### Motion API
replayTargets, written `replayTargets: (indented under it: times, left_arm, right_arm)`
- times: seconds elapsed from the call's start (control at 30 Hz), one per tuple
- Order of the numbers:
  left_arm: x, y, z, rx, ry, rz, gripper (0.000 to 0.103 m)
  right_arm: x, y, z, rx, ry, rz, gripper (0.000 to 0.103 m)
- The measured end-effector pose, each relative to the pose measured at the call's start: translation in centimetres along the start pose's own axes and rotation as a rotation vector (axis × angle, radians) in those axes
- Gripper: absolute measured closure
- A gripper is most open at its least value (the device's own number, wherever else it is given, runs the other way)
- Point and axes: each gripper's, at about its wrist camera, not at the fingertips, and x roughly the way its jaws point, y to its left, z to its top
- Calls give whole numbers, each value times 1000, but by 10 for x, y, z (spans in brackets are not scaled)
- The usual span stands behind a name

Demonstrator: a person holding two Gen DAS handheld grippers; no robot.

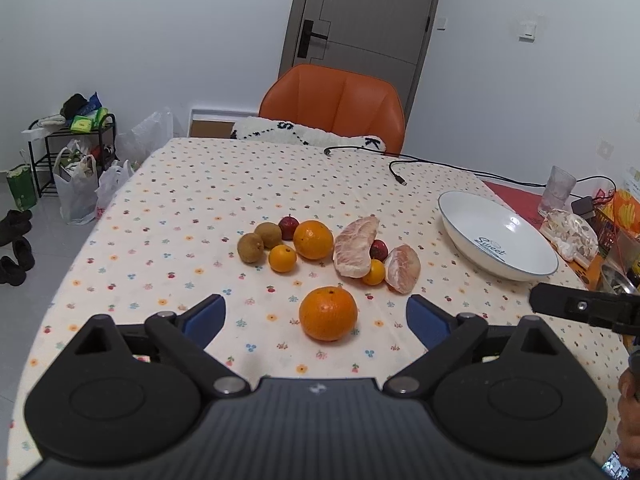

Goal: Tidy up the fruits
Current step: 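Grasp the large orange with the left tool while the right tool grasps a peeled pomelo segment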

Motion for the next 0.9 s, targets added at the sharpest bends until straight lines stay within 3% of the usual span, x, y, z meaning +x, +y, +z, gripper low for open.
replayTargets:
  times: [0.17, 0.5, 0.6, 0.7, 0.9]
  left_arm:
    - [15, 1, -1, -5, 29, -13, 22]
    - [41, 2, -1, -13, 73, -26, 31]
    - [49, 4, -2, -23, 98, -38, 42]
    - [57, 6, -2, -39, 124, -69, 61]
    - [61, 11, 1, -51, 118, -69, 62]
  right_arm:
    - [18, 0, 1, 10, 25, -2, 19]
    - [47, -3, 3, 37, 79, 13, 26]
    - [55, -4, 3, 43, 97, 15, 28]
    - [64, -6, 4, 56, 115, 13, 29]
    - [83, -6, 7, 64, 136, 2, 31]
